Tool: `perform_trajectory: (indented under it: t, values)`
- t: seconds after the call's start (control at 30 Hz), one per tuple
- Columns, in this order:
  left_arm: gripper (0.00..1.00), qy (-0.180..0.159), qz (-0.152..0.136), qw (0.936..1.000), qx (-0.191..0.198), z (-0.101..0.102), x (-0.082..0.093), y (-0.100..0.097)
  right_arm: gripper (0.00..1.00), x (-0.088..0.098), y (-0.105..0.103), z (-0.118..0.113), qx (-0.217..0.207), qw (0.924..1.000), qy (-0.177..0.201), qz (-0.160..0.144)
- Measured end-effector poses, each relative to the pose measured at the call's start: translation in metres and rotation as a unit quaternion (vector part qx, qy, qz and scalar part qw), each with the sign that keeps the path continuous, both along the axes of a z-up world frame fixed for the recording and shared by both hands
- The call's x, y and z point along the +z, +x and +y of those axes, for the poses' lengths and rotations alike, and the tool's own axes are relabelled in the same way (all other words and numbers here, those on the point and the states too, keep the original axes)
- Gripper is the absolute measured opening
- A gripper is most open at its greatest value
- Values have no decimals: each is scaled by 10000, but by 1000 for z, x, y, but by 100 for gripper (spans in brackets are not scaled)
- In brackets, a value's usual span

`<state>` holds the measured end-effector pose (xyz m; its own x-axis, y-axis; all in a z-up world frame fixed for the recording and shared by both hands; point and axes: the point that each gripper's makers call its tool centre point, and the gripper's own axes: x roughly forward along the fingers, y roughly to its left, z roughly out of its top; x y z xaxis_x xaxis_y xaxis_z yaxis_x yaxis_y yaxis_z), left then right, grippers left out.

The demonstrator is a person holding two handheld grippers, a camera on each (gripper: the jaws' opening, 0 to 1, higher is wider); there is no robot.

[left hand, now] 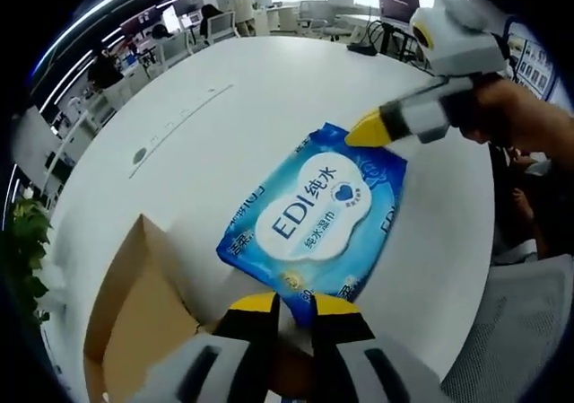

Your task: Operate the shoe box by opening the lid, removing the specified soft item, and placing it in the target area until the item is outside and the box remains undamaged.

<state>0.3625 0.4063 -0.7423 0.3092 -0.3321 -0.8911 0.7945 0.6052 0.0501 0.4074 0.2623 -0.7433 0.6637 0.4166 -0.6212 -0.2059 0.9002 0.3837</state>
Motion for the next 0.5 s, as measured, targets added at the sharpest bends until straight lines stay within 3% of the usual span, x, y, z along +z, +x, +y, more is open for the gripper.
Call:
perform_trajectory:
  t: [0.2, 0.5]
  values:
    - [17, -129, -114, 9998, 70, 1, 10, 2, 1, 9, -1, -10, -76, 9998, -145, -112]
    - [22, -407, -274, 9987, 127, -2, 28, 0, 10, 25, -13, -10, 57, 9992, -283, -263]
